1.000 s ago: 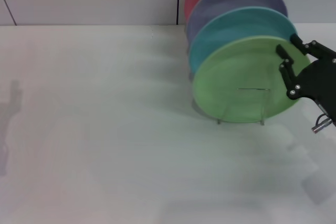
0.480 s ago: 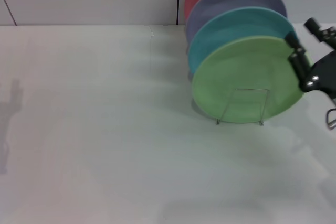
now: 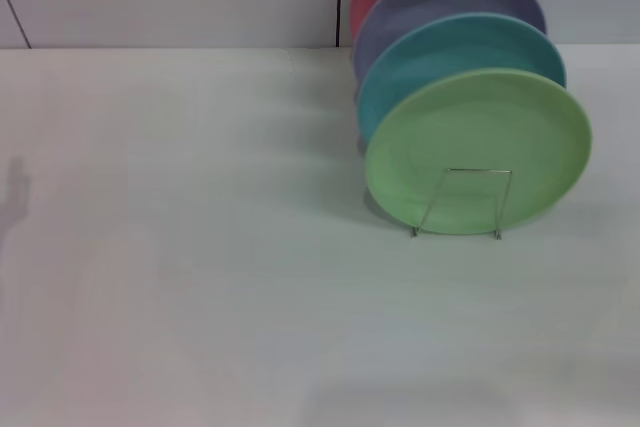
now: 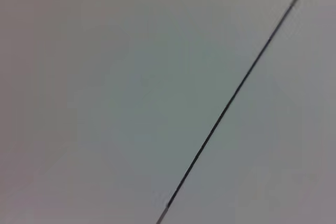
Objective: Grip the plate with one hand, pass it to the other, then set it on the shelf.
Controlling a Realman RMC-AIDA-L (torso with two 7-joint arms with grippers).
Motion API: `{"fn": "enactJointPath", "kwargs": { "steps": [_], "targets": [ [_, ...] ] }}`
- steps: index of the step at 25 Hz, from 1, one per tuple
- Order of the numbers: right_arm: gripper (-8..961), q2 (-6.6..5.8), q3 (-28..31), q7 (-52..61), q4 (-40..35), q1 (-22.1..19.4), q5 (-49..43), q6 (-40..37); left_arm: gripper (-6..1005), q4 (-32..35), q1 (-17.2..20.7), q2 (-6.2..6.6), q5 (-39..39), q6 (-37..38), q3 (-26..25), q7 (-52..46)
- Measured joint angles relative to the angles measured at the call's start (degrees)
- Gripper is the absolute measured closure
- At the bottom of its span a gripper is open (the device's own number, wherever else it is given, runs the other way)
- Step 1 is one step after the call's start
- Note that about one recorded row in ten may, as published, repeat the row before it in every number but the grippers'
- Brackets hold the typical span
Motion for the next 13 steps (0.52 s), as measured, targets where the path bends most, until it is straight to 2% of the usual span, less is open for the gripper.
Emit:
{"fn": "enactJointPath", "kwargs": {
  "steps": [4,5,11,13],
  "targets": [
    [605,-0.20,0.07,2.90,-3.06,0.19,3.13,1.44,429,1.93,0.44,-0.42,-0.03,5.80,1.43,8.63],
    [605,-0.24,0.06,3.69,-4.11,0.08,4.88,3.30,429,2.19,1.03,-0.61,0.00,8.33,2.60,14.12],
    [605,-0.26,-1.11,3.53,-5.89,-0.18,6.35,8.27,429,2.38,1.96,-0.75,0.00,10.17,3.07,20.14],
    [605,-0.26,-2.24,3.97,-6.37,-0.21,6.28,8.86,429,2.83,2.07,-0.06,-0.01,10.00,3.12,19.51]
  ]
}}
